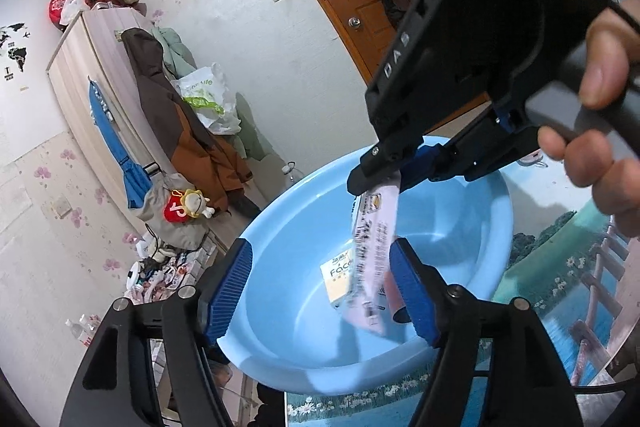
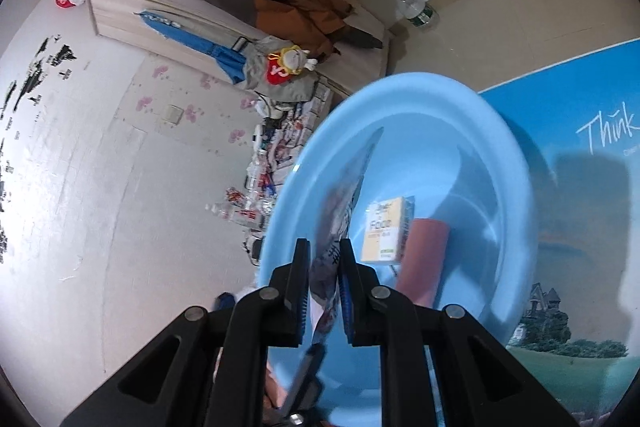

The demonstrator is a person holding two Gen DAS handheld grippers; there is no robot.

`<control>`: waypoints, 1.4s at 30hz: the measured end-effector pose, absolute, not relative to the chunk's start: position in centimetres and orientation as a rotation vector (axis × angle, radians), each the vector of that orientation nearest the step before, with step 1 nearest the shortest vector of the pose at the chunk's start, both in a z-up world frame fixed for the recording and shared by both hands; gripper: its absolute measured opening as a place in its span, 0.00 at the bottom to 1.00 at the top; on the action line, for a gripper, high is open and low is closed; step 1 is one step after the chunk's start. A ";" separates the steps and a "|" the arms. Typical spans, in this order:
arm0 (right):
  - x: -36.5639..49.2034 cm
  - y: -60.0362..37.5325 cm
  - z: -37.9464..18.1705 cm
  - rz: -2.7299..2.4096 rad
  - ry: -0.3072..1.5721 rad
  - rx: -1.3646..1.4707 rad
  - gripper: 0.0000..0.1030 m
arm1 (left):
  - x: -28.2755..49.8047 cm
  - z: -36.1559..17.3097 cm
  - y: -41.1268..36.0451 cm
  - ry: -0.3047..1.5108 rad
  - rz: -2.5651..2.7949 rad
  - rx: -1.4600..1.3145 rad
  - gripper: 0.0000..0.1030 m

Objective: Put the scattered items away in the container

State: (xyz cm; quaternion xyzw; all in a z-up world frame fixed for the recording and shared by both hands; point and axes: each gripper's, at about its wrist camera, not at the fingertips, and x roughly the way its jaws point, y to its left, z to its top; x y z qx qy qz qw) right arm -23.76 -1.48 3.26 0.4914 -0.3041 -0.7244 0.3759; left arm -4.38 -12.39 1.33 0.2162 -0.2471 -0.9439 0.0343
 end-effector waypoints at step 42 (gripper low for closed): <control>-20.7 -3.4 7.6 -2.229 -0.294 1.171 0.82 | -2.6 2.6 -12.5 -0.690 -2.923 0.672 1.00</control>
